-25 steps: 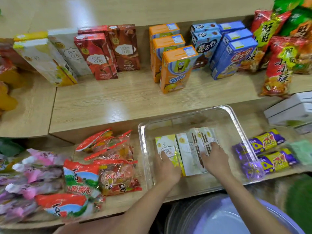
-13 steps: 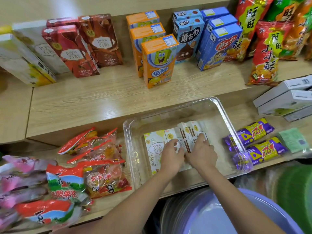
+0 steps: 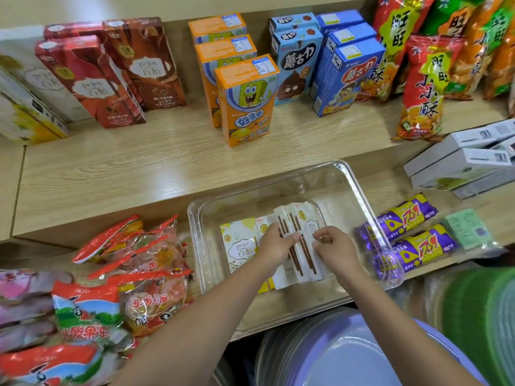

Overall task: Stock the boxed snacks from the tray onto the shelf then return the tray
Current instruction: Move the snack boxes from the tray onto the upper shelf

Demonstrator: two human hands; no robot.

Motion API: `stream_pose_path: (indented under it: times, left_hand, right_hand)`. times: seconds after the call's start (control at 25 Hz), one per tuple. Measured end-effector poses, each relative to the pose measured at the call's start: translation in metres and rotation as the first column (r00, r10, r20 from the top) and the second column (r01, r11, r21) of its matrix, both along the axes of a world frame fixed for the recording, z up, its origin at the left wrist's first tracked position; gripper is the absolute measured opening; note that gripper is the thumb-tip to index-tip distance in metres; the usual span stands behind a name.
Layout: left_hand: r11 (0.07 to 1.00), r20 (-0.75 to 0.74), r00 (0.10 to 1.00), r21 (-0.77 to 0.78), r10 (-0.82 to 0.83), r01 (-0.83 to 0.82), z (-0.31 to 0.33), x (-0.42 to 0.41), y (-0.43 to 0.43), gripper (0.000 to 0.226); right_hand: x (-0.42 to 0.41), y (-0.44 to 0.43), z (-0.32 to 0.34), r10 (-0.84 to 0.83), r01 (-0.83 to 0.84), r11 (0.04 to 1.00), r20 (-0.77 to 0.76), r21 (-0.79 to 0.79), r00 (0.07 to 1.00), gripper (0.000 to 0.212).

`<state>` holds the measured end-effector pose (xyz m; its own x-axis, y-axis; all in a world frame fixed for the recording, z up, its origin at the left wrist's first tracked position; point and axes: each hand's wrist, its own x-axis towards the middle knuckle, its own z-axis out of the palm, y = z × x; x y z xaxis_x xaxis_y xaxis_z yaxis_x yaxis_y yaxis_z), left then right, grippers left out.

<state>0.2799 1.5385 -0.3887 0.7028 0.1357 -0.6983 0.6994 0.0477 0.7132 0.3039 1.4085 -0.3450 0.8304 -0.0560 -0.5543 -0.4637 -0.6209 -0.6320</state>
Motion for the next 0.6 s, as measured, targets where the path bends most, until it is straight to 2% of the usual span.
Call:
stream_pose_path:
  times: [0.04,0.12,0.2,0.24,0.32,0.4,0.44,0.6]
  left_hand:
    - [0.999,-0.012,1.0,-0.029,0.023,-0.023,-0.002,-0.002,0.003,0.04]
    - [0.989,-0.053,0.995,-0.118,0.087,-0.093,0.001,-0.006,0.011,0.037]
    - [0.981,-0.07,0.993,-0.163,0.096,-0.106,0.008,-0.01,0.021,0.035]
    - [0.98,-0.058,0.995,-0.177,0.087,-0.096,0.015,-0.013,0.026,0.032]
    - [0.983,-0.013,0.998,-0.172,0.068,-0.07,0.029,-0.022,0.038,0.021]
    - [0.987,0.033,0.997,-0.144,0.074,-0.068,0.046,-0.032,0.053,0.018]
    - [0.987,0.06,0.994,-0.136,0.096,-0.087,0.055,-0.037,0.061,0.019]
    - [0.98,0.204,0.963,-0.123,0.177,-0.154,0.089,-0.054,0.106,0.032]
  right_hand:
    - [0.002,0.0,-0.001,-0.017,0.017,1.0,-0.027,-0.006,1.0,0.026]
    - [0.003,0.0,-0.005,-0.002,0.003,1.0,-0.102,0.01,0.995,0.061]
    - [0.003,0.001,0.0,-0.025,0.051,0.989,-0.186,0.139,0.982,0.084]
    - [0.004,-0.001,0.004,-0.01,0.056,0.978,-0.219,0.202,0.976,0.082]
    - [0.004,-0.006,0.01,0.027,0.032,0.963,-0.217,0.268,0.976,0.064]
    - [0.003,-0.01,0.019,0.02,0.031,0.948,-0.157,0.317,0.987,0.051]
    - [0.004,-0.013,0.024,0.002,0.047,0.934,-0.136,0.354,0.991,0.055]
    - [0.008,-0.017,0.049,-0.068,0.155,0.806,-0.171,0.571,0.983,0.1]
